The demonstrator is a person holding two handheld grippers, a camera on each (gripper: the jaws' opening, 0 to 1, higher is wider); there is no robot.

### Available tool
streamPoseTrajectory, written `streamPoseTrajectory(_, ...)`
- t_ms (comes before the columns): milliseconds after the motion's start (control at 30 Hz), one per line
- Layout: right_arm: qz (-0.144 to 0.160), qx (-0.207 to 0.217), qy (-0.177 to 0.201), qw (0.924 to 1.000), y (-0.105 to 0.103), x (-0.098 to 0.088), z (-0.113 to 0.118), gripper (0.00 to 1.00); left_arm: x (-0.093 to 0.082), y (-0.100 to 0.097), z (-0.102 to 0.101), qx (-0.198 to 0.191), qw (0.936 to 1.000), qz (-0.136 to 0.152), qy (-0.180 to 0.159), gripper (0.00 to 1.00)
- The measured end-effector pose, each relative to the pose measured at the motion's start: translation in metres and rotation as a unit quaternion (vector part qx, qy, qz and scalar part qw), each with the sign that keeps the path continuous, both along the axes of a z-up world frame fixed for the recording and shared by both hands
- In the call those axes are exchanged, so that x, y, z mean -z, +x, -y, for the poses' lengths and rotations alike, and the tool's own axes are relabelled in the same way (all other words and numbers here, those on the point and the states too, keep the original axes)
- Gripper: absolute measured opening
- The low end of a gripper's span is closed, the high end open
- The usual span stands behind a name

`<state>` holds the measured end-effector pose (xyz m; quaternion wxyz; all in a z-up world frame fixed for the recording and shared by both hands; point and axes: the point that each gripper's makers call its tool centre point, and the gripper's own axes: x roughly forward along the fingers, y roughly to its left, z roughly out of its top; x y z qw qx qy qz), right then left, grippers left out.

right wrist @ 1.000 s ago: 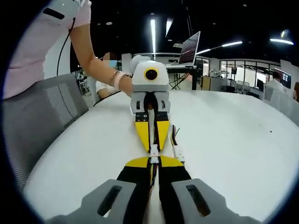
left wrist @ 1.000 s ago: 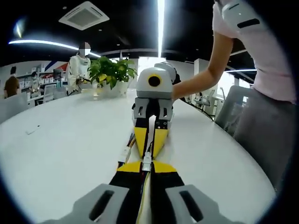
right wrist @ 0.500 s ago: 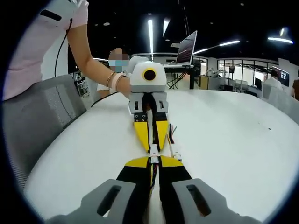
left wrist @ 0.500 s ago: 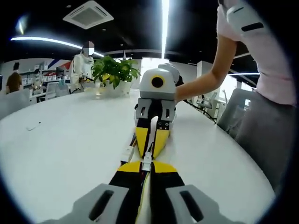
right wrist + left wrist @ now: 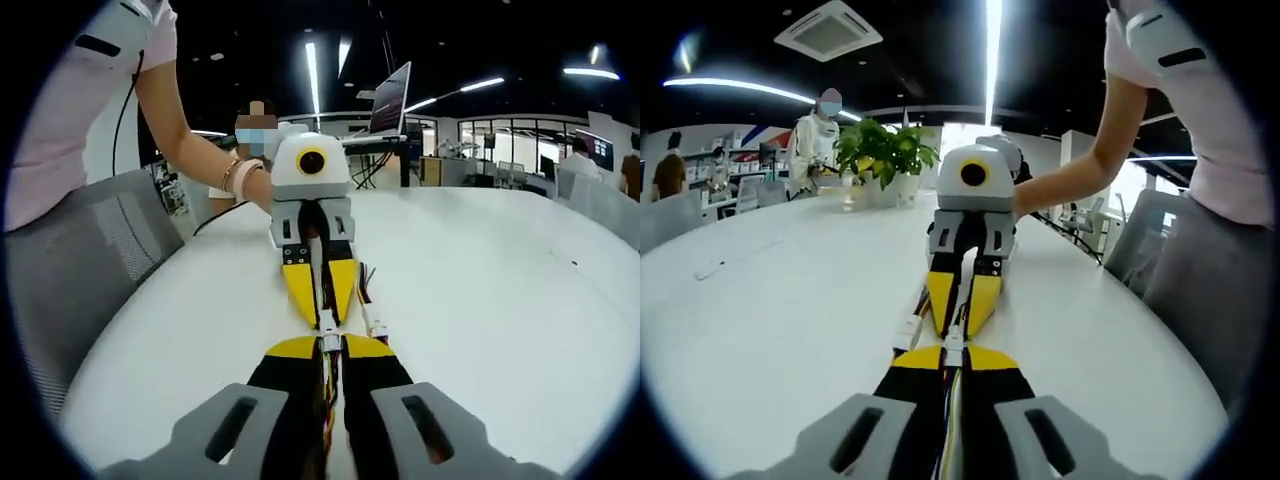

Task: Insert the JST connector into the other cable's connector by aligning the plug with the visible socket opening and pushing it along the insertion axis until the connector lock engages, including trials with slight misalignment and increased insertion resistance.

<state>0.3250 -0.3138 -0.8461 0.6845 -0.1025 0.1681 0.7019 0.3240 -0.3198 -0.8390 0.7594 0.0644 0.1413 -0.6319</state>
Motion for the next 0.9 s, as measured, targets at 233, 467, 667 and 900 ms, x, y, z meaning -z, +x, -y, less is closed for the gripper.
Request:
streamPoseTrajectory(233,0.006,-0.006,-0.001,1.0,-0.002,-0.002,-0.003,0.06,0.0,-0.002,0.003,0.004,1.0,-0.001,0.001,0.01)
streamPoseTrajectory(467,0.004,-0.001,-0.004,1.0,-0.003,-0.006,0.003,0.08,-0.006,-0.001,0.0,-0.001,1.0,-0.001,-0.006,0.01)
streamPoseTrajectory(667,0.006,0.004,-0.013,0.9999,-0.004,-0.004,0.012,0.08,-0.007,-0.004,-0.004,0.001,1.0,0.002,0.002,0.02)
streamPoseTrajectory(900,0.016,0.001,-0.022,0.9996,-0.005,-0.004,0.015,0.07,-0.005,-0.004,-0.005,0.004,0.9998,0.012,0.012,0.04)
